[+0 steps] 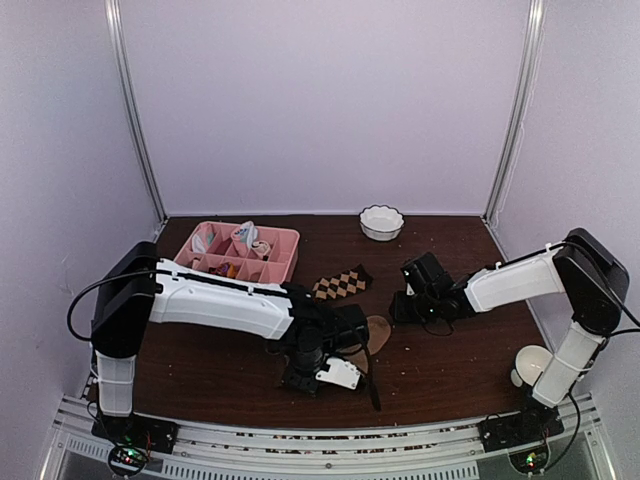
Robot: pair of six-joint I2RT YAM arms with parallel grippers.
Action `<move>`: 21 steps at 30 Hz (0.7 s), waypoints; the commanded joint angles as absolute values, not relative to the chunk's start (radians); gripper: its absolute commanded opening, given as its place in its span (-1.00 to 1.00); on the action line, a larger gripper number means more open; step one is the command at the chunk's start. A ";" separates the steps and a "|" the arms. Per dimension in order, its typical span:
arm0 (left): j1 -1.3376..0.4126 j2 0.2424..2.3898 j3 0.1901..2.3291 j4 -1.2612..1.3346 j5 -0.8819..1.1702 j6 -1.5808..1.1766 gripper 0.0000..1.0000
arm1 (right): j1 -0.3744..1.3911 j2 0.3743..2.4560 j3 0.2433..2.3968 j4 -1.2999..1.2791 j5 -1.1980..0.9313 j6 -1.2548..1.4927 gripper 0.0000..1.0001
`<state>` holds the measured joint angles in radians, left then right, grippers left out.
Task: Roll the socks
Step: Adjust the sock at the center of the board.
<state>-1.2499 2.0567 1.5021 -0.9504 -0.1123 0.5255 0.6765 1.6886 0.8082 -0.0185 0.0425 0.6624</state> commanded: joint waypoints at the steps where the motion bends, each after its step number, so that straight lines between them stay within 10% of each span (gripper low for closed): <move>1: -1.214 2.028 1.549 -1.019 0.029 0.459 0.11 | 0.683 1.676 0.804 -0.037 0.052 0.671 -0.31; 21: -0.902 1.834 1.324 -0.951 0.283 0.802 0.02 | 0.841 1.627 0.740 -0.018 0.043 0.679 -0.39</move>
